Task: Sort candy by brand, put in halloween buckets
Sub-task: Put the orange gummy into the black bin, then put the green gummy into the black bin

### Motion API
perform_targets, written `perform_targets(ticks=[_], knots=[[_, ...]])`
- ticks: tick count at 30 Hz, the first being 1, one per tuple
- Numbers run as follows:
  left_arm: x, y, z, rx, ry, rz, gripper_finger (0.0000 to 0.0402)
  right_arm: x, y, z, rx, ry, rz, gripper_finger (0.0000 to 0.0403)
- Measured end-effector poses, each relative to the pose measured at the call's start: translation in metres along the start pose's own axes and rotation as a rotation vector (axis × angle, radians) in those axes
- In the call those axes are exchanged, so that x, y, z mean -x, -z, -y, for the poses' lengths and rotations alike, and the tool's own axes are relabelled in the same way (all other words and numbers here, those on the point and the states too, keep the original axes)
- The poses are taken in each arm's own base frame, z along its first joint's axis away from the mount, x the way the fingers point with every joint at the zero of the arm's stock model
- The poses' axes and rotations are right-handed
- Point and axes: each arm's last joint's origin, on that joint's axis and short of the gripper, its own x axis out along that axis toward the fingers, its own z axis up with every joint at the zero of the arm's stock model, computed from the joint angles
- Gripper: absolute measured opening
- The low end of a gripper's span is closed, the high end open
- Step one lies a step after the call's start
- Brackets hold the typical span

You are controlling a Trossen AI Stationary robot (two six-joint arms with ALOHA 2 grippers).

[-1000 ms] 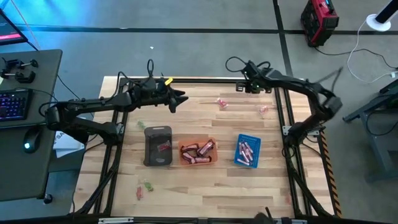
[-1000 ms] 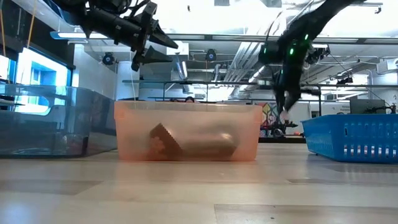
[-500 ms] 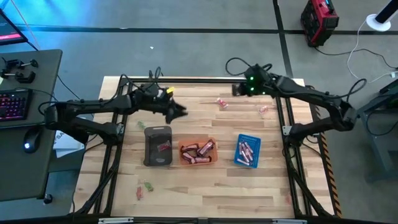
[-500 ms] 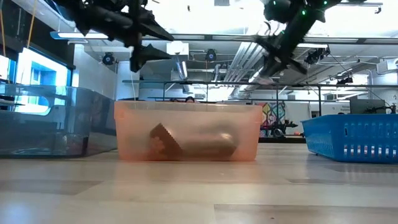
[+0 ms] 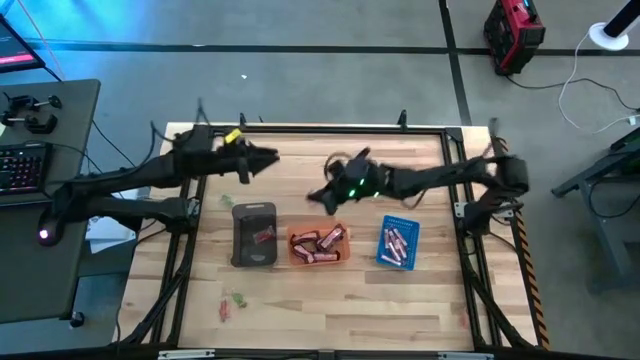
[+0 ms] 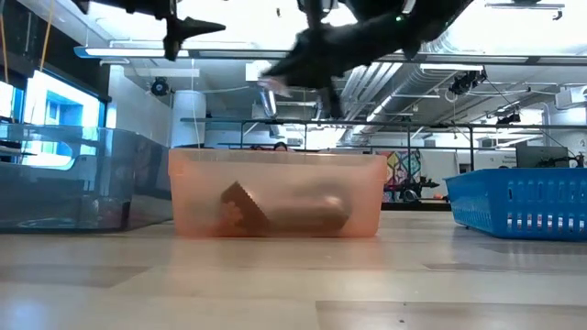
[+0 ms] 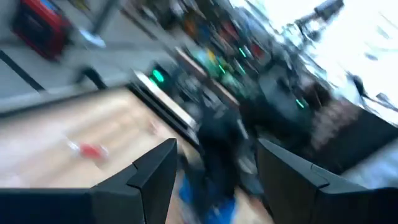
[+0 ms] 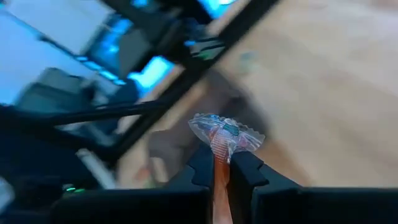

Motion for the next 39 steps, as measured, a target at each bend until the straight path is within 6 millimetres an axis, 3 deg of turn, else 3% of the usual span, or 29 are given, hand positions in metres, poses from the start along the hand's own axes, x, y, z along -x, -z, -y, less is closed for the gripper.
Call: perform_targets(ticks=[4, 8, 15, 21, 26, 32, 35, 39], knots=[[0.008, -0.004, 0.001, -0.062, -0.050, 0.065, 0.0203, -0.035, 0.028, -0.012, -0.053, -0.149, 0.050, 0.0008], [0.007, -0.002, 0.000, -0.103, -0.053, 0.044, 0.0203, -0.068, 0.043, -0.024, -0.118, -0.193, 0.089, 0.0008], [0.006, -0.001, -0.001, -0.075, -0.053, 0.040, 0.0203, -0.131, 0.045, -0.048, -0.062, -0.195, 0.063, 0.0008], [0.012, -0.004, 0.002, -0.074, -0.036, 0.063, 0.0203, -0.164, 0.044, -0.051, -0.080, -0.083, -0.081, 0.0021], [0.020, -0.010, 0.007, -0.078, 0.002, 0.115, 0.0203, -0.172, 0.033, -0.065, 0.001, -0.056, -0.175, 0.0098], [0.031, -0.016, 0.013, -0.082, 0.039, 0.172, 0.0203, -0.157, 0.017, -0.081, 0.259, 0.055, -0.320, 0.0213], [0.034, -0.017, 0.014, -0.081, 0.044, 0.181, 0.0203, -0.150, 0.009, -0.086, 0.341, 0.073, -0.369, 0.0243], [0.036, -0.017, 0.014, -0.069, 0.049, 0.186, 0.0203, -0.141, 0.005, -0.091, 0.463, 0.069, -0.439, 0.0251]])
